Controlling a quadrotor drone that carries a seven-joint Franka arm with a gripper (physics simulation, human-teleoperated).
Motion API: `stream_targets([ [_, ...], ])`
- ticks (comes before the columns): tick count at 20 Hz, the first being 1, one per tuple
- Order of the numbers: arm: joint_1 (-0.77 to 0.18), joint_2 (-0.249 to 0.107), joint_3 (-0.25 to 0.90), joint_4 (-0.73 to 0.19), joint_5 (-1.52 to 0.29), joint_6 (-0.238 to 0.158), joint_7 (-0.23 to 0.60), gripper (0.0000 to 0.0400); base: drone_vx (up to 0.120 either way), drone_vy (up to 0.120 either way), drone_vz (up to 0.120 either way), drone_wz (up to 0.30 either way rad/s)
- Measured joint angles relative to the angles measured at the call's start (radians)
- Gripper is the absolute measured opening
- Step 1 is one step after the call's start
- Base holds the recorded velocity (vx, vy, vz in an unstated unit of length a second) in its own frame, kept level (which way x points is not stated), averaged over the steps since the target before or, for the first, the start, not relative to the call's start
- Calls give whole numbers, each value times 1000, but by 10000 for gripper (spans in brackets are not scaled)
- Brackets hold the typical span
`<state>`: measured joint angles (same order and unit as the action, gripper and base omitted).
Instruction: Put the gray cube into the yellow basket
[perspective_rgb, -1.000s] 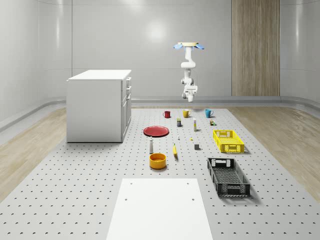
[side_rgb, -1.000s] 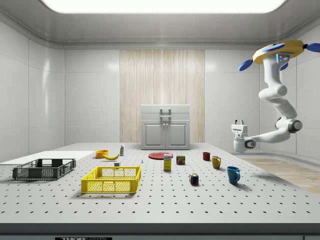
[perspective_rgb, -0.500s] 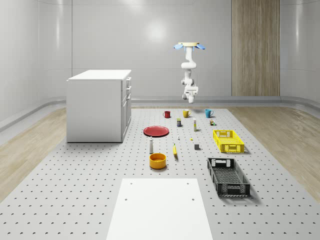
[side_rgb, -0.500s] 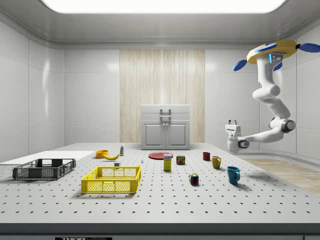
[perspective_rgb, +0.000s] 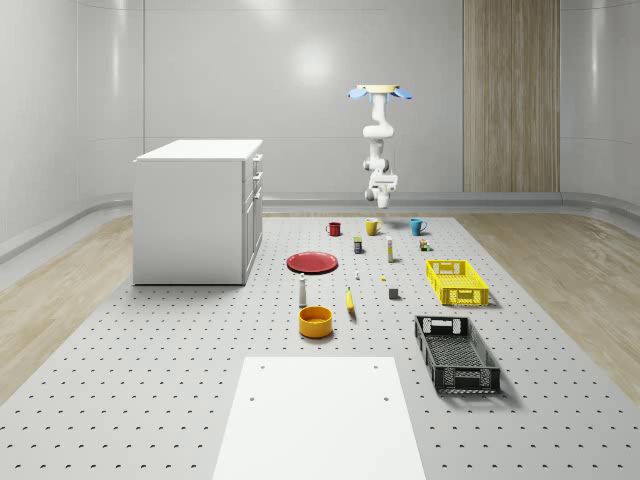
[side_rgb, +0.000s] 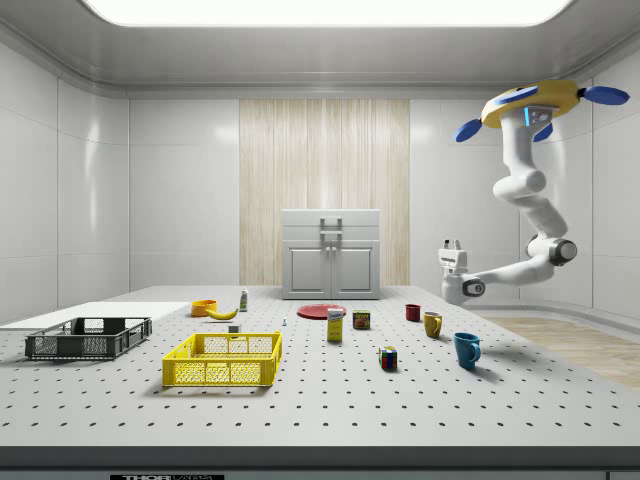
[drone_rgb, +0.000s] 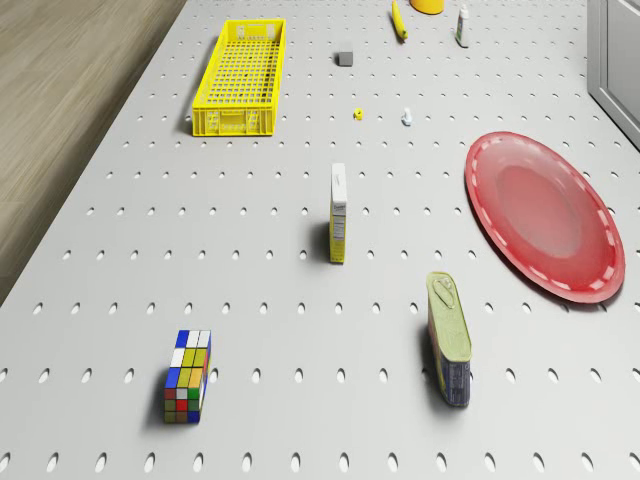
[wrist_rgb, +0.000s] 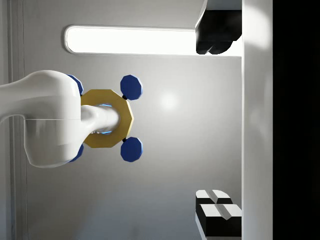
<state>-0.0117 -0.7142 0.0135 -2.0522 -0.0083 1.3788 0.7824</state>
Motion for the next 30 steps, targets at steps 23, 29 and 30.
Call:
stream_targets([
  [23,-120,-37,372,-122,-534,32,79,400,120,0,0,0],
  [29,-296,-109,744,-446,-1159,46,241,400,120,0,0,0],
  [30,-339,-124,802,-512,-1272,38,283,400,120,0,0,0],
])
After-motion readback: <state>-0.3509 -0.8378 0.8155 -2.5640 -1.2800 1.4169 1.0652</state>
